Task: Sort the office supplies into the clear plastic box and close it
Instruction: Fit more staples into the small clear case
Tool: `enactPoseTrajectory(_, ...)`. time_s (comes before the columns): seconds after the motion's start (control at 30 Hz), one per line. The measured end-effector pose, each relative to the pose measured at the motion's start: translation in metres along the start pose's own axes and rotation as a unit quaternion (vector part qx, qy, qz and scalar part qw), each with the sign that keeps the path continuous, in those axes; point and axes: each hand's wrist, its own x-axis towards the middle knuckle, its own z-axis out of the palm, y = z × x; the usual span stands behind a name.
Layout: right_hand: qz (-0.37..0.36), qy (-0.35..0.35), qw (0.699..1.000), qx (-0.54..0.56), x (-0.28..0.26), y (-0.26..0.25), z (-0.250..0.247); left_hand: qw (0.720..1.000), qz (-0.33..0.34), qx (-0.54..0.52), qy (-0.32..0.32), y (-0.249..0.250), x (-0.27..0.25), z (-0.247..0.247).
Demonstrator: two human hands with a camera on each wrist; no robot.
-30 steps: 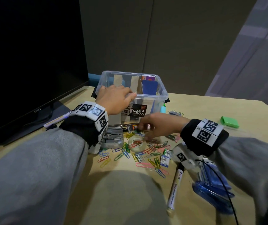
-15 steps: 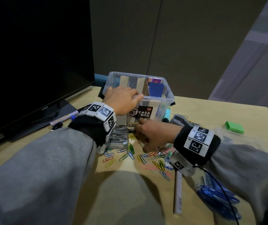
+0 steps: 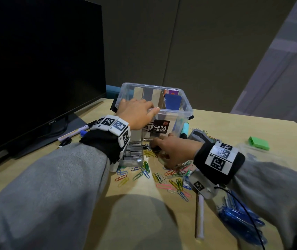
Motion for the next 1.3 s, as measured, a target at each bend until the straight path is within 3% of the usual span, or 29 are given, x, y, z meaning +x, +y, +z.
enactPoseTrajectory(0.1, -0.020, 0.025, 0.999, 0.023, -0.002, 0.001, 0.000, 1.000, -0.002, 0.000, -0.005, 0.001, 0.000, -0.001)
enactPoseTrajectory(0.27, -0.021, 0.058, 0.982, 0.177, -0.008, 0.007, -0.009, 1.000, -0.004, 0.001, -0.016, 0.001, 0.001, -0.003)
enactPoseTrajectory(0.47, -0.021, 0.048, 0.981, 0.189, -0.015, 0.014, -0.010, 1.000, -0.005, -0.001, -0.012, 0.001, 0.001, -0.002)
enactPoseTrajectory(0.7, 0.063, 0.126, 0.945, 0.296, -0.019, 0.034, -0.013, 1.000, -0.004, -0.007, -0.015, 0.001, 0.000, -0.002)
enactPoseTrajectory(0.8, 0.107, 0.129, 0.955, 0.246, -0.024, 0.049, -0.019, 1.000, -0.005, -0.008, -0.013, 0.002, 0.000, -0.001)
enactPoseTrajectory(0.9, 0.144, 0.062, 0.981, 0.115, -0.027, 0.061, -0.021, 1.000, -0.005, -0.010, -0.012, 0.002, 0.000, -0.001)
enactPoseTrajectory(1.07, 0.180, 0.002, 0.984, 0.013, -0.028, 0.072, -0.010, 1.000, -0.005, -0.004, -0.010, 0.002, 0.000, -0.002)
enactPoseTrajectory(1.2, 0.172, 0.091, 0.980, -0.042, -0.025, 0.067, -0.002, 1.000, -0.005, -0.005, -0.010, 0.001, 0.000, -0.001)
enactPoseTrajectory(1.3, 0.117, 0.151, 0.980, -0.053, -0.021, 0.061, 0.003, 1.000, -0.006, -0.003, -0.010, 0.001, 0.000, -0.001)
